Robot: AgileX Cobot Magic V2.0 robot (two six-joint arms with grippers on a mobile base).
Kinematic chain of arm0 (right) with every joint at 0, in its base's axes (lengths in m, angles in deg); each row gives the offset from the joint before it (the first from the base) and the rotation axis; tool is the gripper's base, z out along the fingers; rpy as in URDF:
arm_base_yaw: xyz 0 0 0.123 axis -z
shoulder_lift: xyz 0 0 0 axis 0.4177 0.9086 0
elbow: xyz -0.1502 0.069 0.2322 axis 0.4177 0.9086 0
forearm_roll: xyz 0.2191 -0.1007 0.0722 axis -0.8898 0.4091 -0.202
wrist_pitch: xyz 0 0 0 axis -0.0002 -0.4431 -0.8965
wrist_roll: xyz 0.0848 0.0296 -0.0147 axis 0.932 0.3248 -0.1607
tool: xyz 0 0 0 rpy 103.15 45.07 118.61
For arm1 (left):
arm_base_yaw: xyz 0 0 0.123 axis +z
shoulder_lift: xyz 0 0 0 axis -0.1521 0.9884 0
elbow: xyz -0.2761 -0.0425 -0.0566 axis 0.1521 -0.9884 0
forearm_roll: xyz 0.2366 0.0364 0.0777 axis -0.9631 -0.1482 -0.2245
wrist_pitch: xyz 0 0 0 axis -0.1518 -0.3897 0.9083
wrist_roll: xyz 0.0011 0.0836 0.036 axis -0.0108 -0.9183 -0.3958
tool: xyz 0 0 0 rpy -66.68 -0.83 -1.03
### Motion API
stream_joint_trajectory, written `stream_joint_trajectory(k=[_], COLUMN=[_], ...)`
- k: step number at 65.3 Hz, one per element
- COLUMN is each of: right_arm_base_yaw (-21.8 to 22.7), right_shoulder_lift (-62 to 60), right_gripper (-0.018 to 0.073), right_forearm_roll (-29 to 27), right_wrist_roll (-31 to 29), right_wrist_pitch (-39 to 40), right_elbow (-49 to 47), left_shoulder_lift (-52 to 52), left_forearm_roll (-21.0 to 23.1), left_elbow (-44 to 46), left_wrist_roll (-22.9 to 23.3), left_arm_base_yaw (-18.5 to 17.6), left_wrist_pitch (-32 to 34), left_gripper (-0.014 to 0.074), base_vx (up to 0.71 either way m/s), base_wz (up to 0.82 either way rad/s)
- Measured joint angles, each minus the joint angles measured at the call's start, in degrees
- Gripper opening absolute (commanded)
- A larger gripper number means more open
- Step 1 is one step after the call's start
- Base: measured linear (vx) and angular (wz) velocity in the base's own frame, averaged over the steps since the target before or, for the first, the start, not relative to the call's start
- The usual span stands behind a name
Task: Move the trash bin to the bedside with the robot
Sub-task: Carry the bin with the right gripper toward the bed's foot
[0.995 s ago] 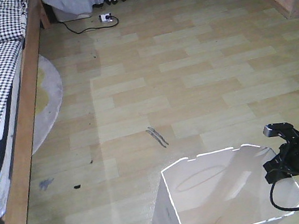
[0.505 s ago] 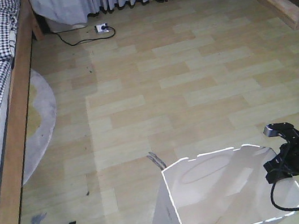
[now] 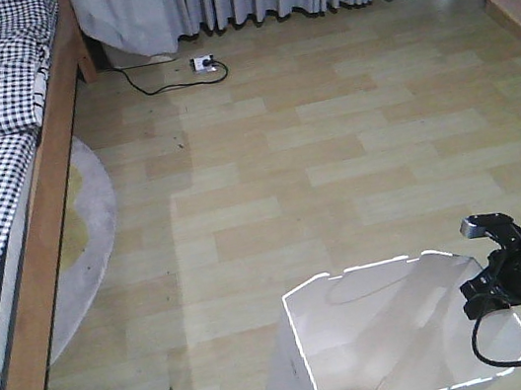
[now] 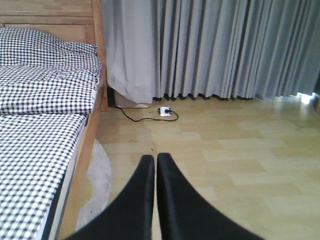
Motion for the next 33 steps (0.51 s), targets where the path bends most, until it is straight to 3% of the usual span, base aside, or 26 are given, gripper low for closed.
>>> stream_joint_trajectory(k=[33], right_arm_base_yaw=[0.0], right_shoulder_lift=[0.0], right_gripper=[-0.0006], right_forearm_roll=[-0.11], right_wrist_roll=[0.0], right_wrist_pitch=[-0.13], right_elbow=[0.0], left_shoulder_lift=[0.0], left_forearm_roll=[0.0], left_elbow=[0.0], left_wrist_roll=[0.0], left_arm_base_yaw=[0.0], left_wrist_pitch=[0.0], left_gripper=[-0.0006], base_vx=[0.35], base_wz=[0.12])
